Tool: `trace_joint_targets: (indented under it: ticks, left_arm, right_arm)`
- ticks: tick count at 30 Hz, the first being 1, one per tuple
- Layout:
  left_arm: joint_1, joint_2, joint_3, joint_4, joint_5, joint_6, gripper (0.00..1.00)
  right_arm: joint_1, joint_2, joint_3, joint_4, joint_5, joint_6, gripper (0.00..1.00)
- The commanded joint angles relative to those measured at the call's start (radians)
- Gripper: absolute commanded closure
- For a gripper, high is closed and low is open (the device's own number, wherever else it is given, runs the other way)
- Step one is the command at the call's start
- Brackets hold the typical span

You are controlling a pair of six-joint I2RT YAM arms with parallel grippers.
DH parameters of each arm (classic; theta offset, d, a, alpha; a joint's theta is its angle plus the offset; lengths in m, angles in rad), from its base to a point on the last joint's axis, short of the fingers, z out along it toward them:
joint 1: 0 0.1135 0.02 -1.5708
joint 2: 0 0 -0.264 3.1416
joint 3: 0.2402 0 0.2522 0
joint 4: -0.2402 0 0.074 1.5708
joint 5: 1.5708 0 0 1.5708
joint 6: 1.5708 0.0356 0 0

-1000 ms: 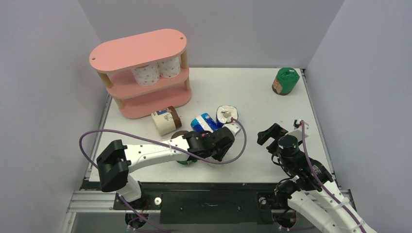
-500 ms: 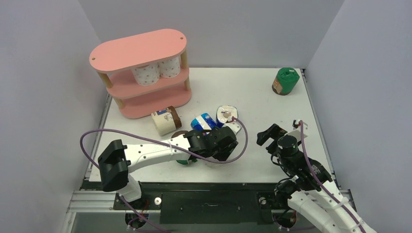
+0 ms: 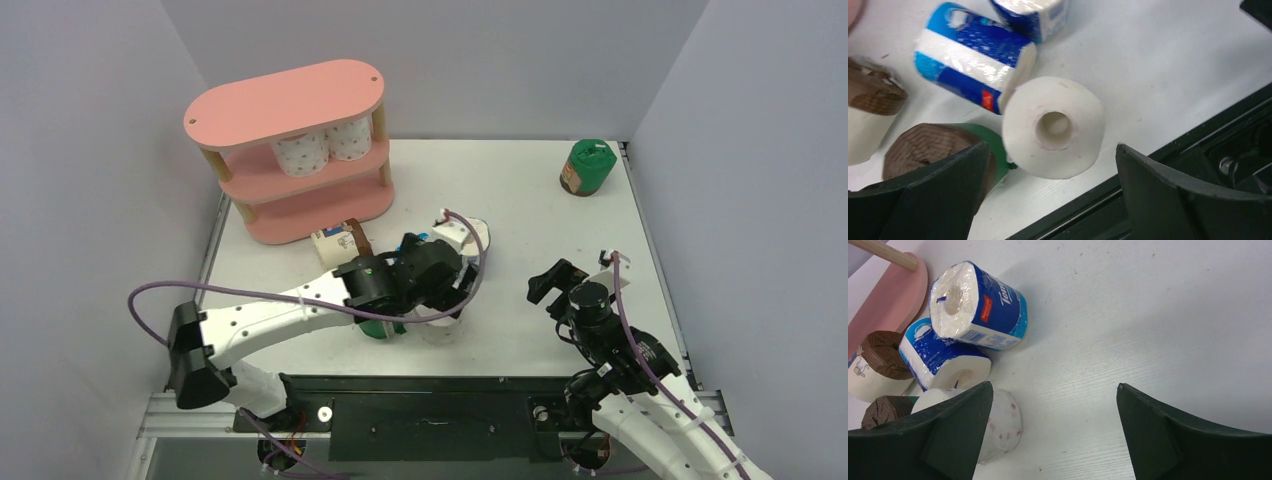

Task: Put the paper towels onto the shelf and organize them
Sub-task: Adjust the paper towel at the center of the board, then pick up the paper towel from the center of the board.

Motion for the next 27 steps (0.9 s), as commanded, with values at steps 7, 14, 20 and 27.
trace_joint_targets:
  ticks: [7, 14, 20, 27]
  left_arm:
    - [0.234, -0.341, -0.320, 0.146, 0.120, -0.264, 0.03]
    - [0.284, -0.285, -0.365, 0.193, 0.195, -0.326, 0.05]
    - [0.297, -0.221, -0.343, 0.248, 0.256, -0.322, 0.11]
    - [0.297, -0.140, -0.301, 0.240, 0.274, -0.288, 0.18]
  right_arm:
    - [-0.004, -0.005, -0.048, 0.079, -0.018, -0.022, 0.11]
    - [-0.004, 0.029, -0.078, 0.132, -0.061, -0.012, 0.11]
    - [-0.002, 0.029, -0.104, 0.151, -0.080, -0.002, 0.11]
    - [-0.002, 0.031, -0.112, 0.155, -0.086, -0.001, 0.11]
